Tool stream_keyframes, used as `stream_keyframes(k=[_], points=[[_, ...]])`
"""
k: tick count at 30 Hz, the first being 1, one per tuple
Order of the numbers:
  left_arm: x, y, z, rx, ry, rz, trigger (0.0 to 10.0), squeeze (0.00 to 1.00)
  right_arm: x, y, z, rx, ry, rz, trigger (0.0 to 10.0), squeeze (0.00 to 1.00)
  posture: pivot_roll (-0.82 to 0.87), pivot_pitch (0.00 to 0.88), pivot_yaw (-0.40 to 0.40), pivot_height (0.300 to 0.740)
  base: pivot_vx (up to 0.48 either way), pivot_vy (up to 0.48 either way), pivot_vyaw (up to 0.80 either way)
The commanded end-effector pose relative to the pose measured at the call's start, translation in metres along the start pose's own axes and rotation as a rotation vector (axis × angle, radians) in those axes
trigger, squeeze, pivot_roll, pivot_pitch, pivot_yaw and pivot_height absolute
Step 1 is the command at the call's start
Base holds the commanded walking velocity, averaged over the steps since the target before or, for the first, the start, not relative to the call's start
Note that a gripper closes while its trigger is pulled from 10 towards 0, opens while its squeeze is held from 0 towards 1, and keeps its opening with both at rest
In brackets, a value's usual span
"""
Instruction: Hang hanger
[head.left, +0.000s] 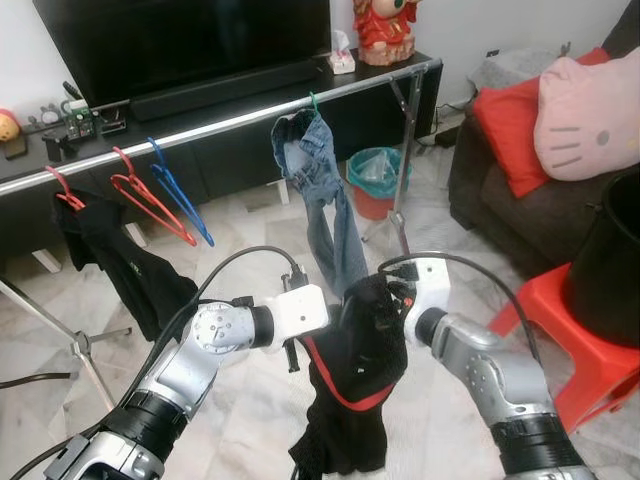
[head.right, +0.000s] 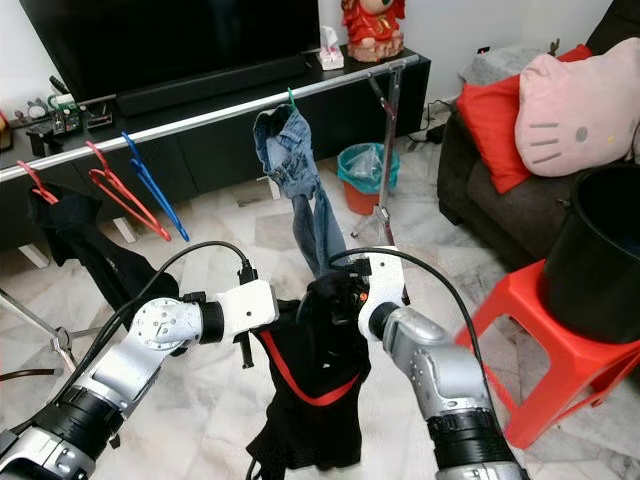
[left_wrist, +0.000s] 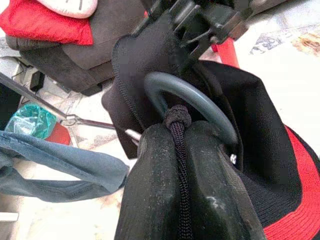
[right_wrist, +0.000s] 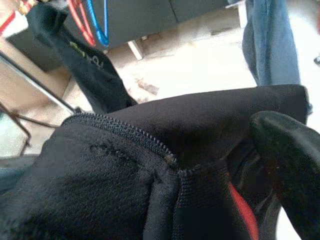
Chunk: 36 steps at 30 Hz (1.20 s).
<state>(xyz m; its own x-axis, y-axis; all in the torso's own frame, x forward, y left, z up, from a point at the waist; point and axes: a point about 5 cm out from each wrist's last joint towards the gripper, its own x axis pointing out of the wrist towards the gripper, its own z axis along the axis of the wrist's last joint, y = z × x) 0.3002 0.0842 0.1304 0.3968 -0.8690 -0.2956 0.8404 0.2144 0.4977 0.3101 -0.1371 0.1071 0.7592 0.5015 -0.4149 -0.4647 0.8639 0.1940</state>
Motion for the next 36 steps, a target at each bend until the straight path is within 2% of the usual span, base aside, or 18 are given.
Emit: stream_keyframes(k=[1, 3, 5, 7, 9, 11, 16, 17, 18, 21, 28, 36], points=[[-0.005, 0.007, 0.001, 0.018, -0.002, 0.017, 10.0, 0.0, -0.003, -0.002, -0.012, -0.231, 0.126, -0.022, 10.0, 0.0, 0.06, 0.03, 0.088, 0.74, 0.0, 0.0, 0.0], [-0.004, 0.007, 0.001, 0.019, -0.002, 0.016, 10.0, 0.0, -0.009, -0.011, -0.024, -0.339, 0.226, -0.044, 10.0, 0.0, 0.06, 0.031, 0.088, 0.74, 0.0, 0.0, 0.0], [-0.004, 0.007, 0.001, 0.019, -0.003, 0.016, 10.0, 0.0, -0.011, -0.017, -0.026, -0.361, 0.253, -0.073, 10.0, 0.0, 0.06, 0.031, 0.088, 0.74, 0.0, 0.0, 0.0], [-0.004, 0.007, 0.002, 0.018, -0.004, 0.015, 10.0, 0.0, -0.012, -0.024, -0.021, -0.319, 0.224, -0.121, 10.0, 0.0, 0.06, 0.031, 0.089, 0.74, 0.0, 0.0, 0.0], [-0.004, 0.007, 0.002, 0.017, -0.006, 0.016, 10.0, 0.0, -0.012, -0.023, -0.019, -0.293, 0.204, -0.118, 10.0, 0.0, 0.06, 0.032, 0.09, 0.74, 0.0, 0.0, 0.0], [-0.004, 0.007, 0.002, 0.016, -0.006, 0.016, 10.0, 0.0, -0.011, -0.022, -0.018, -0.296, 0.202, -0.111, 10.0, 0.0, 0.06, 0.032, 0.091, 0.74, 0.0, 0.0, 0.0], [-0.005, 0.007, 0.002, 0.017, -0.005, 0.016, 10.0, 0.0, -0.007, -0.013, -0.01, -0.242, 0.111, -0.054, 10.0, 0.0, 0.06, 0.033, 0.093, 0.74, 0.0, 0.0, 0.0], [-0.005, 0.008, 0.002, 0.017, -0.004, 0.016, 10.0, 0.0, -0.006, -0.008, -0.001, -0.175, 0.029, -0.017, 10.0, 0.0, 0.06, 0.032, 0.093, 0.74, 0.0, 0.0, 0.0], [-0.005, 0.008, 0.002, 0.017, -0.004, 0.016, 10.0, 0.0, -0.006, -0.007, 0.003, -0.143, -0.005, -0.006, 10.0, 0.0, 0.07, 0.03, 0.093, 0.74, 0.0, 0.0, 0.0], [-0.005, 0.007, 0.001, 0.017, -0.003, 0.015, 10.0, 0.0, -0.006, -0.006, 0.007, -0.095, -0.046, 0.007, 10.0, 0.0, 0.07, 0.03, 0.093, 0.74, 0.0, 0.0, 0.0], [-0.006, 0.008, 0.002, 0.017, -0.003, 0.016, 10.0, 0.0, -0.005, -0.006, -0.001, -0.098, -0.022, 0.016, 10.0, 0.0, 0.07, 0.027, 0.091, 0.74, 0.0, 0.0, 0.0], [-0.006, 0.008, 0.001, 0.018, 0.0, 0.018, 10.0, 0.0, -0.003, -0.013, -0.019, -0.129, 0.059, -0.042, 10.0, 0.0, 0.07, 0.022, 0.088, 0.74, 0.0, 0.0, 0.0]])
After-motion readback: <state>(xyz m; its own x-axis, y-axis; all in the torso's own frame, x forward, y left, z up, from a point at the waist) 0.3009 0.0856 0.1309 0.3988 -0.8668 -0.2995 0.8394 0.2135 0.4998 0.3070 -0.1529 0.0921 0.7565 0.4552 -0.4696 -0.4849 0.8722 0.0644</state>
